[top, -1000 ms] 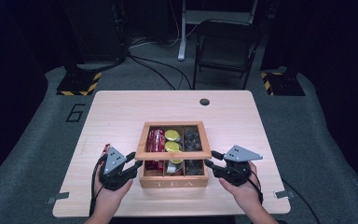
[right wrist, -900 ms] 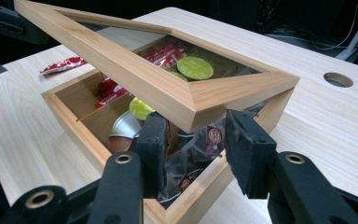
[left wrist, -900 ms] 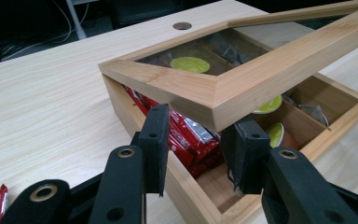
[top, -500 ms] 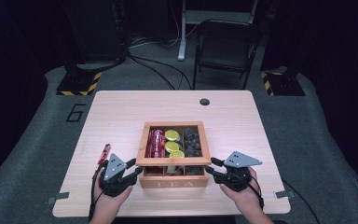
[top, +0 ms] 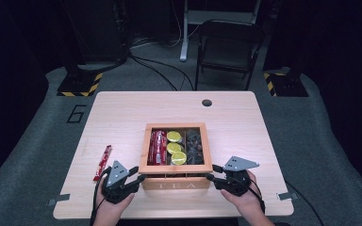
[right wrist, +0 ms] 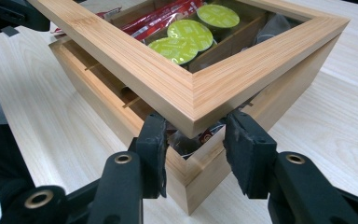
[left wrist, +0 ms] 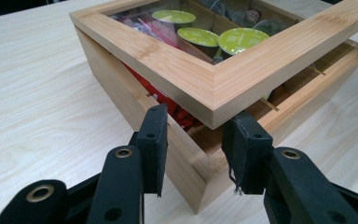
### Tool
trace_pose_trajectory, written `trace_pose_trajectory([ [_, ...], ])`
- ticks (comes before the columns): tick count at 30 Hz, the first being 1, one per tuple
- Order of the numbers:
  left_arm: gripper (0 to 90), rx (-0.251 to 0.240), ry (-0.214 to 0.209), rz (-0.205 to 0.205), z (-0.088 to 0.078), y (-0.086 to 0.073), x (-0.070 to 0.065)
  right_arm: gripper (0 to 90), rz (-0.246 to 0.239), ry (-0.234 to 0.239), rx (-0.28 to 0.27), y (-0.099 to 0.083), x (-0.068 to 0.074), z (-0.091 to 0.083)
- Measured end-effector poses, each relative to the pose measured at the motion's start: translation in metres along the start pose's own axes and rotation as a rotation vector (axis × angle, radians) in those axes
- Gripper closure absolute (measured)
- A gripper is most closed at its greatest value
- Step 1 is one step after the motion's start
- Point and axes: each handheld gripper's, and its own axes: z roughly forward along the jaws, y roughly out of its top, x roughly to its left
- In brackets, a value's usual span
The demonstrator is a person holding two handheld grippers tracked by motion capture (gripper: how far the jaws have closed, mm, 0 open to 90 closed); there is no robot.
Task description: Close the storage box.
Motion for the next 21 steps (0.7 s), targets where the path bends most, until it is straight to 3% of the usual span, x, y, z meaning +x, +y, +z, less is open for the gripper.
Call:
trace_pose_trajectory([
  [3,60.2,0.001,0.003,-0.002,0.0013,-0.0017,0.0005,58.9,0.002,0.001,0.007,-0.0009,0.0,0.0006],
  [9,56.5,0.054,-0.029,-0.024,0.0021,-0.0055,0.0027,55.2,-0.017,0.004,0.047,-0.0052,0.0011,0.0051],
  [14,54.2,0.073,-0.028,-0.026,0.0046,-0.0059,0.0021,54.3,-0.024,0.012,0.07,-0.0063,0.0005,0.0076],
  [17,53.1,0.086,-0.032,-0.029,0.0049,-0.0059,0.0023,54.2,-0.009,0.015,0.075,-0.0069,0.001,0.0077],
  [21,50.0,0.107,-0.034,-0.057,0.0064,-0.0087,0.0038,54.3,-0.006,0.015,0.087,-0.0084,0.0008,0.0093],
])
